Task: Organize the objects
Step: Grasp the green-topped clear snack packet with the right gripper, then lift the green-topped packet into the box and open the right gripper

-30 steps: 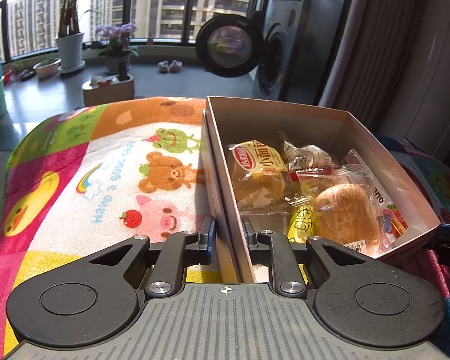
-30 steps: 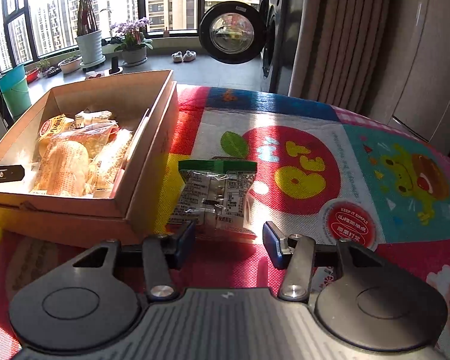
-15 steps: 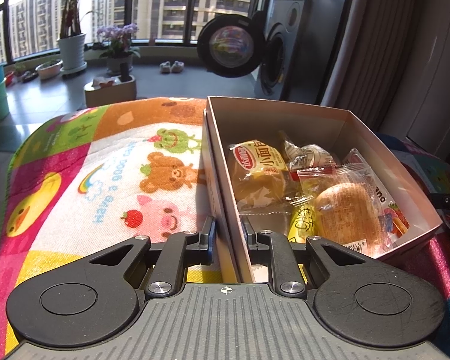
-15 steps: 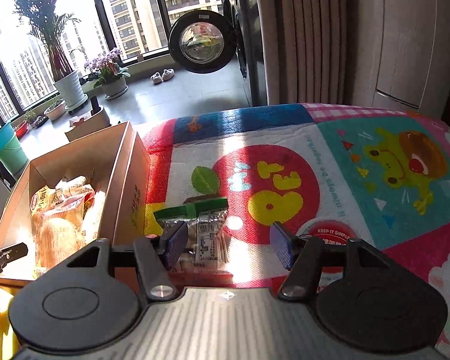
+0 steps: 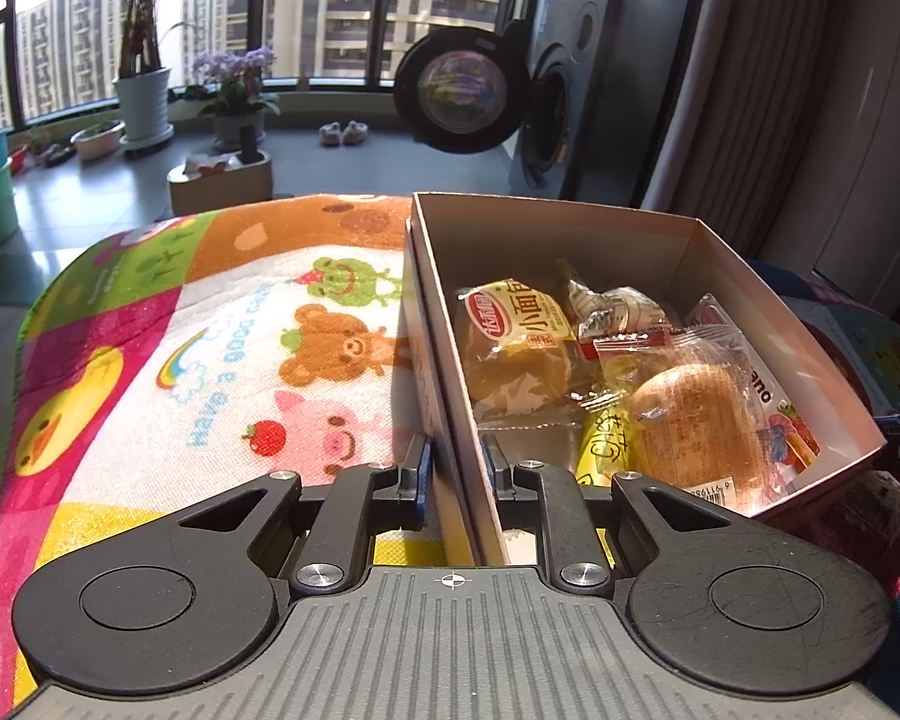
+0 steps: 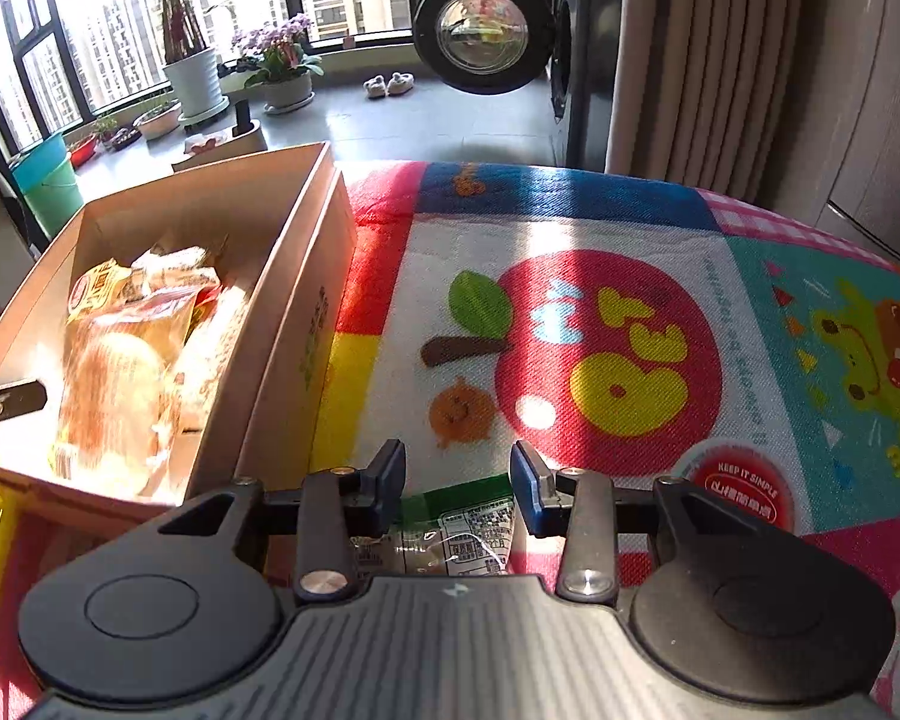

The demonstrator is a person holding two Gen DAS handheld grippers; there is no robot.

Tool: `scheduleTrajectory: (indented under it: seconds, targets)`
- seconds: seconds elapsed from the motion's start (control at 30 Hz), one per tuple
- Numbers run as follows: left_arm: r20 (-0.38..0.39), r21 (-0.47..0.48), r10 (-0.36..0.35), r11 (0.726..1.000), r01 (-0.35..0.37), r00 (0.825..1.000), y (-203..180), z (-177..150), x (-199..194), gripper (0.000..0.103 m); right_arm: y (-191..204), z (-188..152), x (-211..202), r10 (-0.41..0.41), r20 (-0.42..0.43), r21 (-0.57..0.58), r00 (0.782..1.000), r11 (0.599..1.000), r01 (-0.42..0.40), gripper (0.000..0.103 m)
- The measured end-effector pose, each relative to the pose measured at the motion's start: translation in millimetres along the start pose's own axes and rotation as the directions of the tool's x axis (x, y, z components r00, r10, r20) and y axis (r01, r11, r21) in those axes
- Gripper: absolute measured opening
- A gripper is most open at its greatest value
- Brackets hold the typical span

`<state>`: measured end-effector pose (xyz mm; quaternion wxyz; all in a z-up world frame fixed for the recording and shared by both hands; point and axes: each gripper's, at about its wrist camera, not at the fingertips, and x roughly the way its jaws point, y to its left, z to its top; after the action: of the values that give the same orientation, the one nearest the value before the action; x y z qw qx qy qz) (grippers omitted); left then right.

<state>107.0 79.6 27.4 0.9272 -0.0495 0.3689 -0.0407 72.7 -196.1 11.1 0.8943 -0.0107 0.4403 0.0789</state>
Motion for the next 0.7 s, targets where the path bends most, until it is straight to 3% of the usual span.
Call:
scheduleTrajectory:
  seconds: [0.13, 0.2, 0.23, 0.27, 0.37, 0.5, 0.6, 0.7]
  targets:
    - [-0.001, -0.003, -0.001, 1.0, 0.001, 1.0, -1.2, 0.3, 0.3, 0.019, 17.3, -33.1, -31.1, -0.031, -0.006, -0.145, 1.0, 0.989, 0.029, 0.04]
    - [-0.001, -0.004, -0.002, 1.0, 0.002, 1.0, -1.2, 0.5, 0.4, 0.019, 23.7, -46.0, -48.2, -0.053, 0.024, -0.179, 0.998, 0.982, 0.057, 0.053]
    - [-0.001, -0.004, -0.001, 1.0, 0.001, 1.0, -1.1, 0.4, 0.3, 0.019, 25.9, -51.0, -55.8, -0.052, 0.043, -0.188, 0.998, 0.98, 0.059, 0.068]
    - [-0.002, -0.004, 0.0, 1.0, 0.0, 1.0, -1.5, 0.6, 0.3, 0.018, 27.2, -54.2, -62.5, -0.05, 0.058, -0.191, 0.997, 0.98, 0.06, 0.076]
    - [-0.002, -0.005, 0.002, 1.0, -0.002, 1.0, -2.1, 0.2, 0.0, 0.018, 27.7, -59.9, -71.0, -0.05, 0.07, -0.196, 0.996, 0.979, 0.063, 0.087]
    - [-0.005, -0.009, -0.001, 1.0, 0.001, 1.0, -1.6, -0.4, -1.6, 0.019, 18.8, -62.0, -59.4, -0.067, 0.045, -0.124, 0.997, 0.99, 0.072, 0.091]
    - [-0.005, -0.008, -0.001, 1.0, 0.001, 1.0, -1.8, -0.6, -2.0, 0.019, 13.8, -70.8, -56.3, -0.021, 0.016, -0.036, 1.0, 0.999, 0.021, 0.092]
    - [-0.004, -0.01, 0.0, 1.0, 0.0, 1.0, -1.7, -0.9, -2.3, 0.019, 27.3, -81.5, -70.1, 0.126, 0.01, -0.039, 0.992, 0.991, -0.125, 0.092]
